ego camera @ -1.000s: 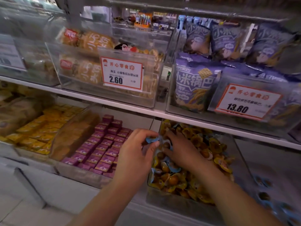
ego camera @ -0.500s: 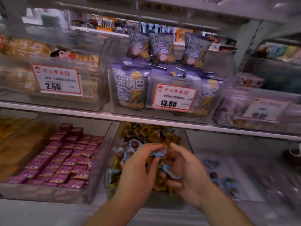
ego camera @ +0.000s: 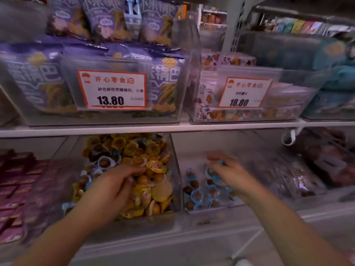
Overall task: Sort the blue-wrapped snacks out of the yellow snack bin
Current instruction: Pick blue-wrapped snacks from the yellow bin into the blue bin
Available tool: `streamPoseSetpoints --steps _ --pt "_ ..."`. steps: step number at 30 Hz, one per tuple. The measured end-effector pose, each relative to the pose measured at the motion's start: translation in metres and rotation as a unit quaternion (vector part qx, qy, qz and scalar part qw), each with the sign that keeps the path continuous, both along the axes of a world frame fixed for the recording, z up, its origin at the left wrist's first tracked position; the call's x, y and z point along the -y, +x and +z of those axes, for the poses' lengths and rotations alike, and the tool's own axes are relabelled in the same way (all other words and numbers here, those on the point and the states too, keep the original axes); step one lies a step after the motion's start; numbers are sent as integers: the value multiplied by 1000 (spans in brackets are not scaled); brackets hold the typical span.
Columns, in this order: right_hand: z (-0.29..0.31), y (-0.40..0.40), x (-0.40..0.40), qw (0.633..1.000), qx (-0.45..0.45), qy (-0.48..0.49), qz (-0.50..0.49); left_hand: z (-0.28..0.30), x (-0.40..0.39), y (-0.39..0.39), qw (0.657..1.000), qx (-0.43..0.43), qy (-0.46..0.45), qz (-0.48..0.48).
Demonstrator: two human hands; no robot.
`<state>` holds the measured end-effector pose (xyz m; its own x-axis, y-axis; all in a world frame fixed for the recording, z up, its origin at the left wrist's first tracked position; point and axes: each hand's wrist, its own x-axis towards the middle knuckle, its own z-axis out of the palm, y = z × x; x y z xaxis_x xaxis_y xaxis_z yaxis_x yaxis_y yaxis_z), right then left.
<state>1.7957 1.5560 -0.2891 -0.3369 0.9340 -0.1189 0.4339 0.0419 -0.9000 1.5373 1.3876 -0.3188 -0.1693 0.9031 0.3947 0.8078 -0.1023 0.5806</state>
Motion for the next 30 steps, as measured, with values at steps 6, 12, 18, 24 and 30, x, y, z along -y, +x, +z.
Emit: streamPoseSetpoints --steps 6,12,18,24,30 --pt "-6 -8 -19 1000 -29 0 5 -4 11 -8 1000 -29 4 -10" --pt "9 -42 4 976 -151 159 1 19 47 -50 984 -156 31 85" --pt "2 -109 71 899 -18 368 238 22 85 -83 964 -185 -81 175" --pt "-14 -174 90 832 144 360 398 8 83 -75 952 -203 -84 211" --pt "-32 -227 89 769 252 438 392 1 79 -80 969 -149 -60 189"
